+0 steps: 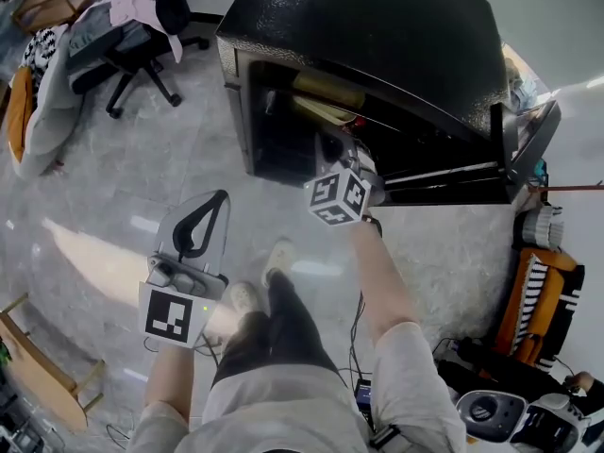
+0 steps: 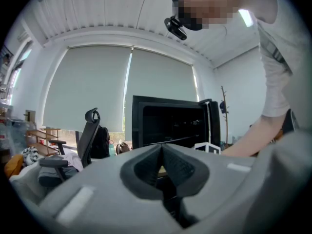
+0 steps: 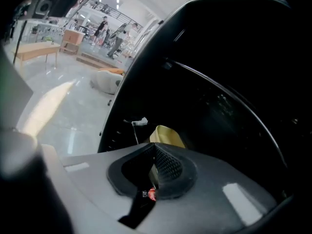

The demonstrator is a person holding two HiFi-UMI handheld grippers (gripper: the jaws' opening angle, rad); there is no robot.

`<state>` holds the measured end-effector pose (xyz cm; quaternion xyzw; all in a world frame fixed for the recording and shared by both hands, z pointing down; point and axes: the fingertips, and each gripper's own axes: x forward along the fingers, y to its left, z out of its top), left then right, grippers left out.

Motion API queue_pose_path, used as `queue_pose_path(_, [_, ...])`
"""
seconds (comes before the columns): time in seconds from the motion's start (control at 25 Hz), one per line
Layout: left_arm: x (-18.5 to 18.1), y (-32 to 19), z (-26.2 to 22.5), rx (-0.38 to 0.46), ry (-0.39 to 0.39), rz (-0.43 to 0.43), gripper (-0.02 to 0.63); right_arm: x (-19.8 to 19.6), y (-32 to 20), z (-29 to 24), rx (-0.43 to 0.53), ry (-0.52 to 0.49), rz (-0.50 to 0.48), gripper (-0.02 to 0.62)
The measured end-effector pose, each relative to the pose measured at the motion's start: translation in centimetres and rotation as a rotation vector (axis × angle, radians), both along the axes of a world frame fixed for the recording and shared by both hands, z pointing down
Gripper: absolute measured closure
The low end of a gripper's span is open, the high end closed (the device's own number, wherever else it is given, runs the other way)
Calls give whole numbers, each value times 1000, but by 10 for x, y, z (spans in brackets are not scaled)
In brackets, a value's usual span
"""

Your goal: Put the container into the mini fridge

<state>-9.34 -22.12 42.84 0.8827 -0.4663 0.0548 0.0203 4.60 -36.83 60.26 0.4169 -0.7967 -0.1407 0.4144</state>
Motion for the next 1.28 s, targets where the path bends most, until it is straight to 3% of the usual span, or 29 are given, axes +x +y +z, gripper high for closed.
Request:
queue_pose_path(0.2, [4, 16, -12, 12, 0, 19, 604, -4, 30, -19, -28, -142, 38, 600])
queue_pose_path(0.76, [25, 70, -50, 49, 6, 86, 604, -2, 140, -109, 7, -486, 114, 598])
queue_pose_path(1.28, [47, 112, -74, 73, 3, 146, 604, 16, 217, -173, 70, -605, 146, 598])
